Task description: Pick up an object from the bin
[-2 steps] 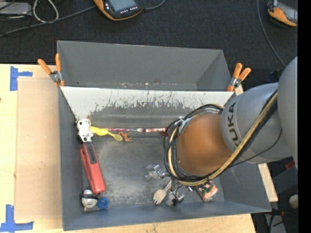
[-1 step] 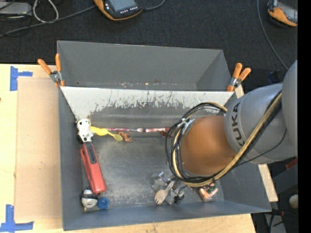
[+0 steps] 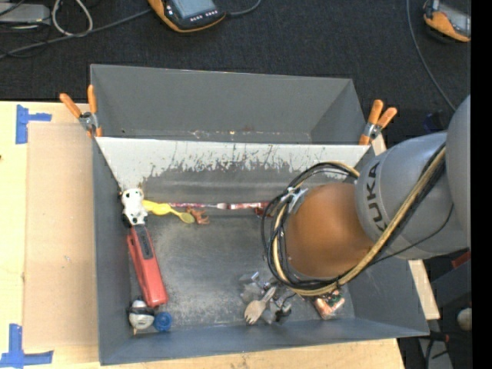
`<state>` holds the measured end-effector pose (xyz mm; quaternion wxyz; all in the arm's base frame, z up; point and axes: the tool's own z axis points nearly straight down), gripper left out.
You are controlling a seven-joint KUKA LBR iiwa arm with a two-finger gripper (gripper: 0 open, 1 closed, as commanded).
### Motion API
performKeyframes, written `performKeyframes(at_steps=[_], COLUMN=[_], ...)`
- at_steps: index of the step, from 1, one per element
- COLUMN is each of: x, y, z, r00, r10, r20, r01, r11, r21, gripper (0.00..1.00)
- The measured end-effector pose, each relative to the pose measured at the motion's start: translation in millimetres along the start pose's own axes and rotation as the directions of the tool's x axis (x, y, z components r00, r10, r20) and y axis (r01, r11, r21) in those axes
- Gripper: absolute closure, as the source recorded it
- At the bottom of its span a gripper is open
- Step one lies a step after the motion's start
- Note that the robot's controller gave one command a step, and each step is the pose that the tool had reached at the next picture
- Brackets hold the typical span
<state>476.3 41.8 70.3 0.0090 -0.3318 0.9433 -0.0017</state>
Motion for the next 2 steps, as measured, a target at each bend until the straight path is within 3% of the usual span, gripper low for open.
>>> performKeyframes(at_steps=[1, 2], x=[-0.5, -1.9], y=[2.6, -0.4], z=[-74.7, -112.5], r00=[1.000, 1.000], r10=[-0.019, -0.011], r20=[-0.005, -0.009], r01=[0.019, 0.011], r11=[1.000, 1.000], r21=[-0.005, -0.008], gripper=[1.00, 1.00])
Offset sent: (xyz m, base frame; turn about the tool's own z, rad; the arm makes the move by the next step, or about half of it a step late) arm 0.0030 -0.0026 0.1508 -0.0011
